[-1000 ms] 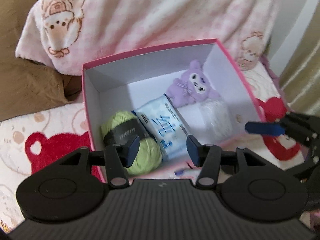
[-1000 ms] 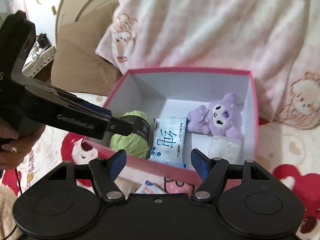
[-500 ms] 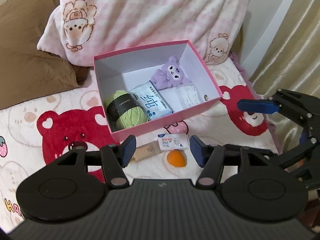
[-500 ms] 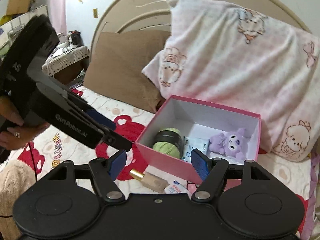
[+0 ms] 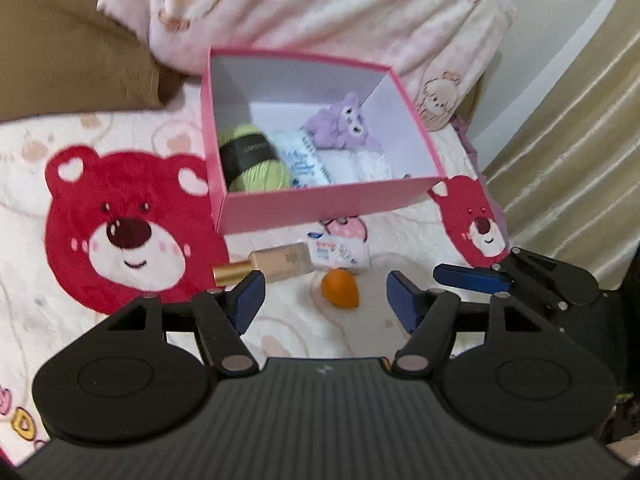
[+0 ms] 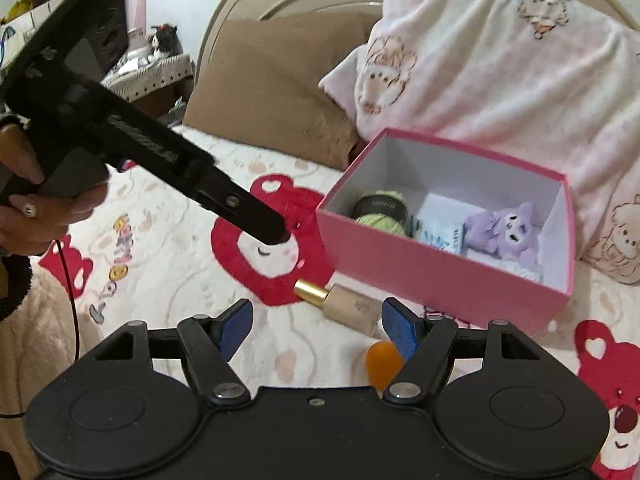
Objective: Organize objects
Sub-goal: 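Move both grippers out of the box toward the gold-capped foundation bottle, then close both grippers around the foundation bottle and lift it, then carry the foundation bottle over the pink box, then lower the bottle upright beside the wipes pack and open both grippers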
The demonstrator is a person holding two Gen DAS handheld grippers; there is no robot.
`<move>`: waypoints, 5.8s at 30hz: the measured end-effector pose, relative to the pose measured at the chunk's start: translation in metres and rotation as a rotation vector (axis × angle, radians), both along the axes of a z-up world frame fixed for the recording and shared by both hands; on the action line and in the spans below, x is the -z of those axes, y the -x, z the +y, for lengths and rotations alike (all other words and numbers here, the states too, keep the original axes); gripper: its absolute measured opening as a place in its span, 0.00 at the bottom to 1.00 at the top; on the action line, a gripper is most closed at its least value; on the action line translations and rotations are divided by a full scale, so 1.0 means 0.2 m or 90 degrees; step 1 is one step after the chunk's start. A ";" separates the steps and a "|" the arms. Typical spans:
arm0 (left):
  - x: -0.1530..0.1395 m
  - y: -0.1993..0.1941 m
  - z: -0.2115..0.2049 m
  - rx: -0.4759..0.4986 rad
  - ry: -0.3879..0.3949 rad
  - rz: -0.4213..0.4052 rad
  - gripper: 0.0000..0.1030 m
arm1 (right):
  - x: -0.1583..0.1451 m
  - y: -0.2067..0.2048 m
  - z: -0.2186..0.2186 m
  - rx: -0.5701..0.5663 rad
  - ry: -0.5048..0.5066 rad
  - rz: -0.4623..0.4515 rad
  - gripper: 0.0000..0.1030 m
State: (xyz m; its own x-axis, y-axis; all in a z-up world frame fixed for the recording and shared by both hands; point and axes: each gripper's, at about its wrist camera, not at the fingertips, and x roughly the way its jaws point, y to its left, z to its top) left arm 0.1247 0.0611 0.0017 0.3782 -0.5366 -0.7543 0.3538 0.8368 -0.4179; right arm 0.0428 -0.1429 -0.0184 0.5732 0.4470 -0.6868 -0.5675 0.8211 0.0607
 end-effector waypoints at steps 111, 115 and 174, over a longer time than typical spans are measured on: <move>-0.08 -0.42 -0.29 -0.019 0.063 -0.047 0.48 | -0.10 -0.59 -0.11 0.119 0.087 -0.069 0.69; 0.00 -0.61 -0.37 -0.028 0.020 -0.012 0.48 | 0.01 -0.80 -0.18 0.143 0.031 0.016 0.69; 0.47 -0.94 -0.64 -0.113 -0.055 0.078 0.43 | 0.39 -1.20 -0.31 0.102 0.031 0.234 0.57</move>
